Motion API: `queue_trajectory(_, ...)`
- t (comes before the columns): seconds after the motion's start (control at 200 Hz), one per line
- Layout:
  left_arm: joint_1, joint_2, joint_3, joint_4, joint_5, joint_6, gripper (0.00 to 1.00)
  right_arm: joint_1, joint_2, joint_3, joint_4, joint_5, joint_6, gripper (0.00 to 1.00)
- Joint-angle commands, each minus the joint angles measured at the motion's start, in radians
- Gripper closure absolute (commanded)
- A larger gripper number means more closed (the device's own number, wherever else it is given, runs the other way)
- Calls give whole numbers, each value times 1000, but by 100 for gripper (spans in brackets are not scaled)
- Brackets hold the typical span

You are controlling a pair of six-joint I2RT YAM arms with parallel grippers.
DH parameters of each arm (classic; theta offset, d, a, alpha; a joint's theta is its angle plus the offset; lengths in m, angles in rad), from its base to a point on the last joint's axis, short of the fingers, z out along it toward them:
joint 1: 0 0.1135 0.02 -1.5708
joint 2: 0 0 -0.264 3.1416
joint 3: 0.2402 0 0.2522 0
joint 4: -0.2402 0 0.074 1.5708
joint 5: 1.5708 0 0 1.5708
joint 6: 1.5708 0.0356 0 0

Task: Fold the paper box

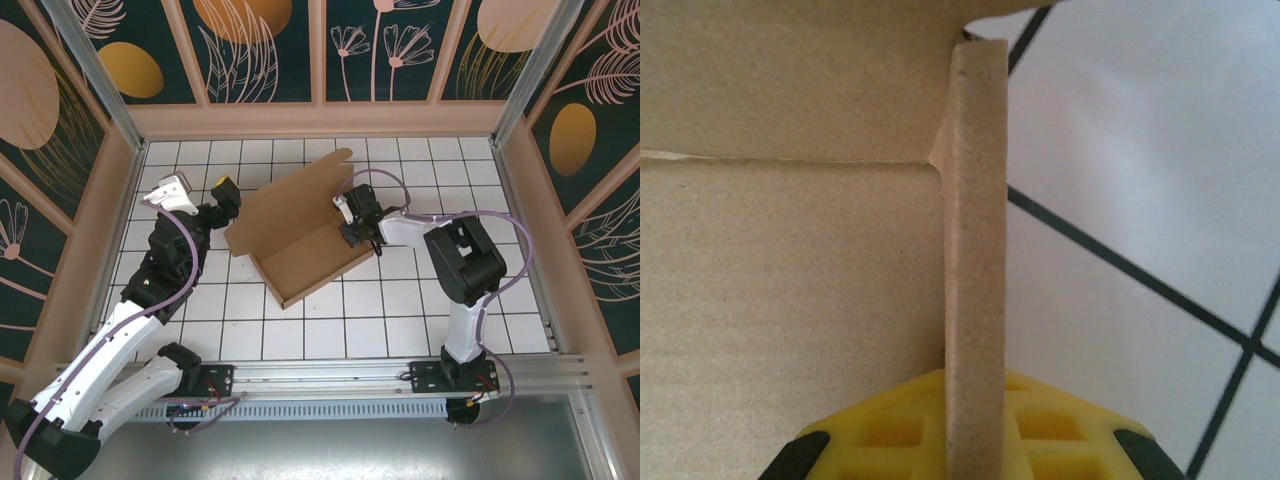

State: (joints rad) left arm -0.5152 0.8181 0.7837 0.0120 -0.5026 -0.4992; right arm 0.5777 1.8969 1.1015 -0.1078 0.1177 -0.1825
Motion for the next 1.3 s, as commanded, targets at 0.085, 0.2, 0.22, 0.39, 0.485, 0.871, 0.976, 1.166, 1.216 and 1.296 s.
queue_trajectory(0.085,2,2,-13,35,-22,-1,1,-14,-102,-133,42,82,105,90)
queue_trajectory(0.2,2,-1,-81,128,-8,42,4,-56,-198,-200,103,-112,169,64)
queue_trajectory(0.22,2,-5,-92,146,-1,45,4,-58,-219,-215,120,-142,174,60)
queue_trajectory(0.39,3,20,-75,119,28,43,3,-41,-444,-287,201,-193,164,44)
queue_trajectory(0.485,3,39,-40,95,35,59,2,-52,-552,-266,165,-238,122,43)
queue_trajectory(0.871,3,42,4,38,-60,18,1,-275,-616,-280,377,-536,-286,44)
queue_trajectory(0.976,7,32,12,-8,-128,-38,2,-364,-545,-326,578,-697,-288,34)
queue_trajectory(1.166,33,35,9,-54,-123,-105,2,-464,-350,-200,628,-971,-283,25)
queue_trajectory(1.216,36,35,3,-64,-106,-129,1,-467,-299,-156,600,-995,-299,25)
queue_trajectory(1.296,40,35,2,-91,-88,-159,1,-475,-220,-100,609,-1050,-276,25)
